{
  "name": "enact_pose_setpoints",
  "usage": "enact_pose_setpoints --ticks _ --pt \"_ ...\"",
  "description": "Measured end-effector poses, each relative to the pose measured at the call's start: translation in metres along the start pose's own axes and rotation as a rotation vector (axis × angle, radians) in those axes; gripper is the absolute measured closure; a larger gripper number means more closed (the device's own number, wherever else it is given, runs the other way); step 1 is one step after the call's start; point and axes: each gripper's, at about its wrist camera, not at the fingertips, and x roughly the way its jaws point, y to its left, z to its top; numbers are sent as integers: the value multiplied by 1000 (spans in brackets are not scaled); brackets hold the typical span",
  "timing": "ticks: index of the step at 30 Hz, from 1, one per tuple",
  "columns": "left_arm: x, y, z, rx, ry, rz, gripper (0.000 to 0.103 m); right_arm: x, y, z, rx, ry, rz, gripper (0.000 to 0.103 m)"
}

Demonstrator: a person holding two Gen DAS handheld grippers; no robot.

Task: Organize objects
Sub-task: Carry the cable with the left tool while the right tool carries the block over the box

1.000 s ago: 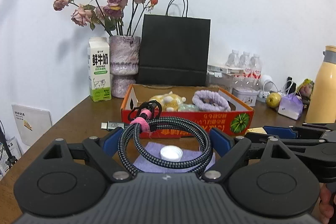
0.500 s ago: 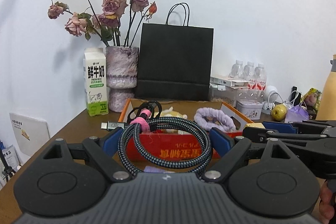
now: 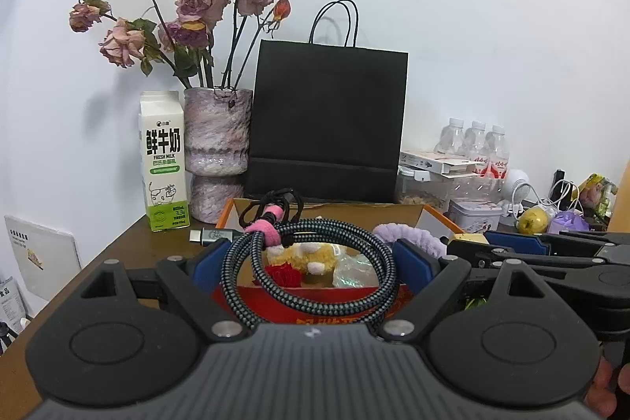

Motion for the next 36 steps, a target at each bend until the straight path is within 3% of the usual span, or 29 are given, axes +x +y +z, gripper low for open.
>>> enact_pose_setpoints --ticks 36 --pt "113 16 29 -14 21 -28 14 100 -41 24 -2 -10 -52 72"
